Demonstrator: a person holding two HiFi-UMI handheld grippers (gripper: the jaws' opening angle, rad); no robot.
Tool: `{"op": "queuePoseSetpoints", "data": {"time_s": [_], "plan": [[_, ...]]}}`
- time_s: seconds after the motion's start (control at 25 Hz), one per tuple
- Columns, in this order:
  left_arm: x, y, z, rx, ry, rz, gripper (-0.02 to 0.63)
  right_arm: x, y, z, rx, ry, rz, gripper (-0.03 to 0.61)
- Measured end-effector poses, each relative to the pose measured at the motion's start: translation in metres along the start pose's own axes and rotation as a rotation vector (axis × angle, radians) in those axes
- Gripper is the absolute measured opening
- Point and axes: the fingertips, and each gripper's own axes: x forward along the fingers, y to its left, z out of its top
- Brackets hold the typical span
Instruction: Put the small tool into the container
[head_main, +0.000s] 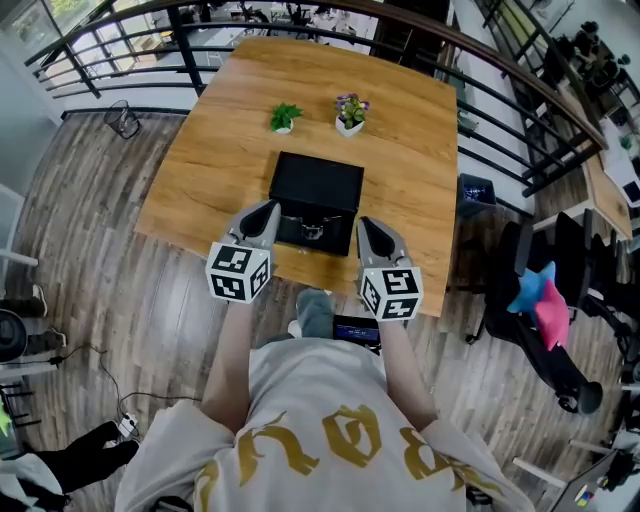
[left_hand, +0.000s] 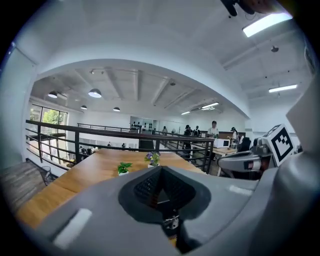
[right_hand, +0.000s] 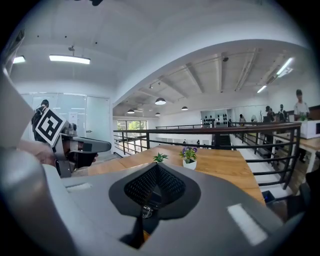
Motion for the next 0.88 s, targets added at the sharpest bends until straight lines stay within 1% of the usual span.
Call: {"op": "queuePoseSetpoints", "data": {"time_s": [0.08, 0.24, 0.52, 0.68, 0.88], "plan": [[0.0, -0.0003, 0.0006, 0.005, 0.006, 0.006, 0.0, -0.0008, 0.0004, -0.0003, -0.014, 0.003, -0.005, 0.026], [0.0012, -0.0025, 0.0024, -0.006, -0.003, -0.008, 0.0, -0.0006, -0.0002, -0.0035, -0.013, 0.014, -0.008, 0.025], [0.0023, -0.0003, 0.0032, -0.022, -0.012, -0.007, 0.0, -0.0012, -0.0029, -0.0047, 0.003, 0.008, -0.006, 0.025], [-0.0003, -0.0037, 0.0052, -0.032, -0.036, -0.015, 0.0, -0.0048, -0.0035, -0.0055, 0.011, 0.008, -0.004, 0.025], [0.0001, -0.0095, 0.0026, -0.024, -0.029, -0.028, 0.0, -0.0087, -0.0019, -0.0059, 0.006, 0.003, 0.002, 0.025]]}}
